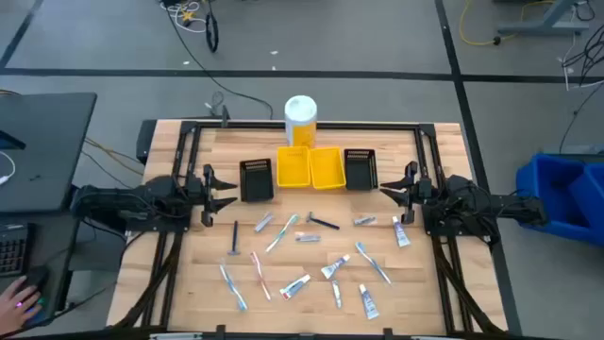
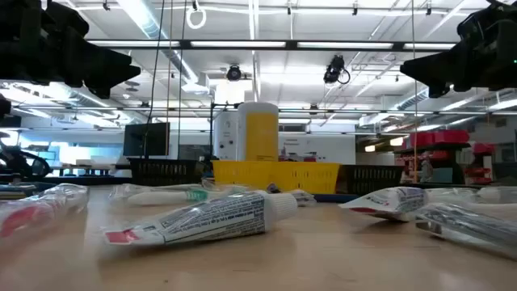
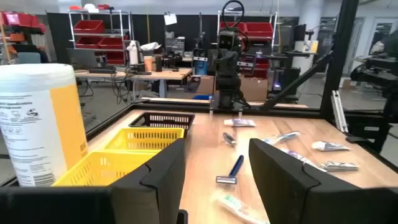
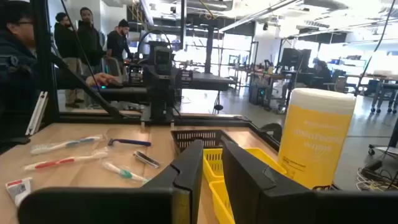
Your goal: Pick & Place Travel size toiletries
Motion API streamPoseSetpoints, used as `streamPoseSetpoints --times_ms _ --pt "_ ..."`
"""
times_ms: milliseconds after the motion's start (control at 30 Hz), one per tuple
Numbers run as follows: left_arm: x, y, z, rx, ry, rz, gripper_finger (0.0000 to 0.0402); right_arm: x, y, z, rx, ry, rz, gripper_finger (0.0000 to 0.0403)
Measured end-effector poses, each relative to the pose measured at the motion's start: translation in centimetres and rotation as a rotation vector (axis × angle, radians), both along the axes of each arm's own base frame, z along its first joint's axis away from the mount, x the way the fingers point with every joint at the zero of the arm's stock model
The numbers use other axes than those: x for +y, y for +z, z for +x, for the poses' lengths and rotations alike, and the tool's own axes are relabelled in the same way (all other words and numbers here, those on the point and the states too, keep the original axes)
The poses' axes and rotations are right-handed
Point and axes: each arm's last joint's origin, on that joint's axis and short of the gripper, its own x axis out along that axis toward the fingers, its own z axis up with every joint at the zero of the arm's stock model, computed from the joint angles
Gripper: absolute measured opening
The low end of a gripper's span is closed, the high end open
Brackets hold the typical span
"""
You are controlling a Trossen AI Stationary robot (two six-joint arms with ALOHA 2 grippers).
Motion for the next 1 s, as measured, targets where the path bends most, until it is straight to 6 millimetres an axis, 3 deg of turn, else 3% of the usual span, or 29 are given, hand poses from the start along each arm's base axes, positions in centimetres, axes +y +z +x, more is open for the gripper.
streamPoseSetpoints --times_ms 467,667,800,1000 --pt "0.1 0.2 0.0 -0.028 0.015 -0.044 0.0185 0.0 0.2 0.0 -0.023 0.000 -0.001 0.0069" --pt "0.3 1.4 -0.3 -0.166 0.101 -0.113 0.0185 0.0 2.0 -0.4 -0.217 0.004 0.014 0.0069" --pt "0.2 2.5 -0.5 -0.278 0.045 -0.109 0.0178 0.0 2.9 -0.6 -0.310 0.008 0.019 0.0069" --pt "0.2 3.9 -0.4 -0.268 0.058 -0.106 0.0141 -0.1 3.1 0.0 -0.309 -0.036 -0.006 0.0072"
